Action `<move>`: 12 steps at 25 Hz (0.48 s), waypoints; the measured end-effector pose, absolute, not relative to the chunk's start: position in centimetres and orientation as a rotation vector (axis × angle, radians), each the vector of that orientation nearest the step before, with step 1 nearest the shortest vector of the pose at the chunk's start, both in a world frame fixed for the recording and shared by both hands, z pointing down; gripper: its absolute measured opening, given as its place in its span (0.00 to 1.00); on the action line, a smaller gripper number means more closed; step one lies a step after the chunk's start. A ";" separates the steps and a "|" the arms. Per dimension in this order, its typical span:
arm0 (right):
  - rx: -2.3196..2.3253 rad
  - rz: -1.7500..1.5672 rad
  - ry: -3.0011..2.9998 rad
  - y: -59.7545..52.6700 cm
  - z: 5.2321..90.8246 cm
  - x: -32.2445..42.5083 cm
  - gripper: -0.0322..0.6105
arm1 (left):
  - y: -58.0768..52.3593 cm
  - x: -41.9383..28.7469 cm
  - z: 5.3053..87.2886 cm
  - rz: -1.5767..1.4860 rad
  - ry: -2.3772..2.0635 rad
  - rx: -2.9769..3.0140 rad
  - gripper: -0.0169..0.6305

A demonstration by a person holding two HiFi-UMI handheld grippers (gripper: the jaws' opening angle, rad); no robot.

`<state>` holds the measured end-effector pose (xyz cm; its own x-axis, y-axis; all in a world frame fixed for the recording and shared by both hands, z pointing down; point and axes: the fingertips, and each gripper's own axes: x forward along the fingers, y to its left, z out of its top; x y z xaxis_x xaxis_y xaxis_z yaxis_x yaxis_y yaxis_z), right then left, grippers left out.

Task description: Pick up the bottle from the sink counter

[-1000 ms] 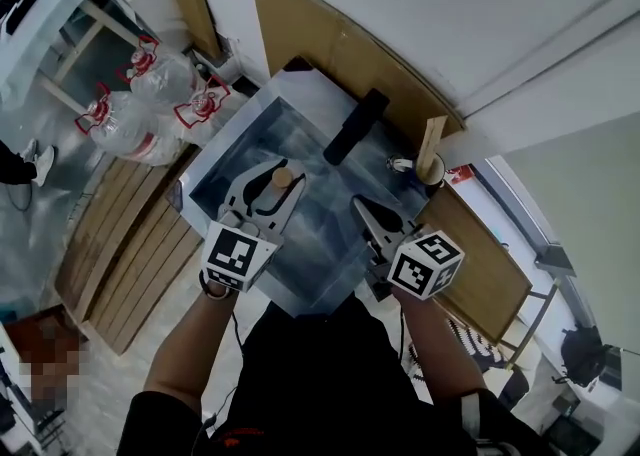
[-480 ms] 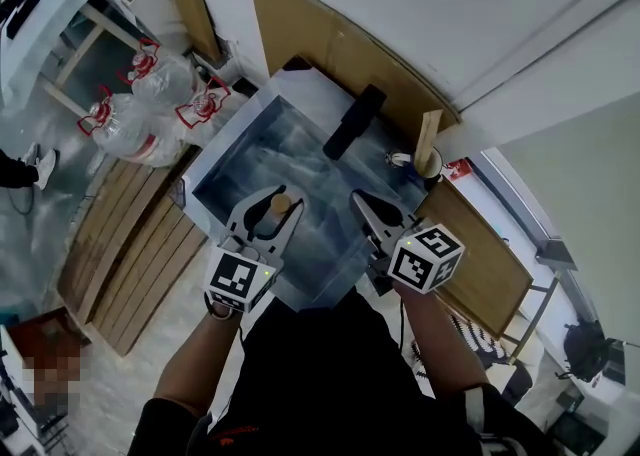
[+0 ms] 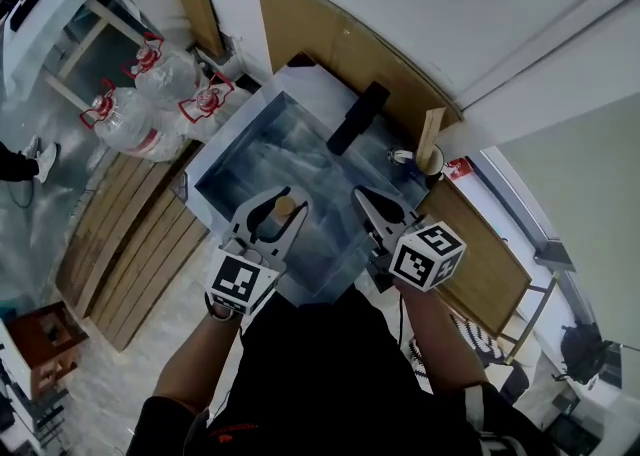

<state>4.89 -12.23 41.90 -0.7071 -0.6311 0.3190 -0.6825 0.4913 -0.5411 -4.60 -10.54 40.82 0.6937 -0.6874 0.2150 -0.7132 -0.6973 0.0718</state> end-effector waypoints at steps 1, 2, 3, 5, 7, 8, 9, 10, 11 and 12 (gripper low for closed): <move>1.165 1.010 -2.646 -12.2 41.8 4.9 0.06 | -10.5 -4.6 40.7 0.256 -1.146 2.752 0.24; 1.164 1.005 -2.647 -12.1 41.8 4.8 0.06 | -10.5 -4.6 40.7 0.255 -1.145 2.753 0.24; 1.162 1.001 -2.648 -12.0 41.8 4.8 0.06 | -10.4 -4.6 40.6 0.254 -1.144 2.755 0.24; 1.162 0.999 -2.648 -11.9 41.7 4.8 0.06 | -10.3 -4.6 40.4 0.254 -1.144 2.759 0.24; 1.161 0.999 -2.650 -11.7 41.6 4.7 0.06 | -10.2 -4.6 40.3 0.252 -1.144 2.762 0.24; 1.161 0.999 -2.650 -11.7 41.6 4.7 0.06 | -10.2 -4.6 40.2 0.250 -1.144 2.763 0.24; 1.160 0.999 -2.650 -11.7 41.6 4.7 0.06 | -10.2 -4.6 40.2 0.249 -1.145 2.763 0.24; 1.158 0.999 -2.650 -11.7 41.6 4.6 0.06 | -10.2 -4.6 40.2 0.248 -1.146 2.763 0.24; 1.156 1.000 -2.650 -11.6 41.7 4.6 0.06 | -10.2 -4.6 40.1 0.247 -1.147 2.762 0.24; 1.155 1.001 -2.650 -11.6 41.7 4.6 0.06 | -10.2 -4.6 40.1 0.245 -1.148 2.760 0.24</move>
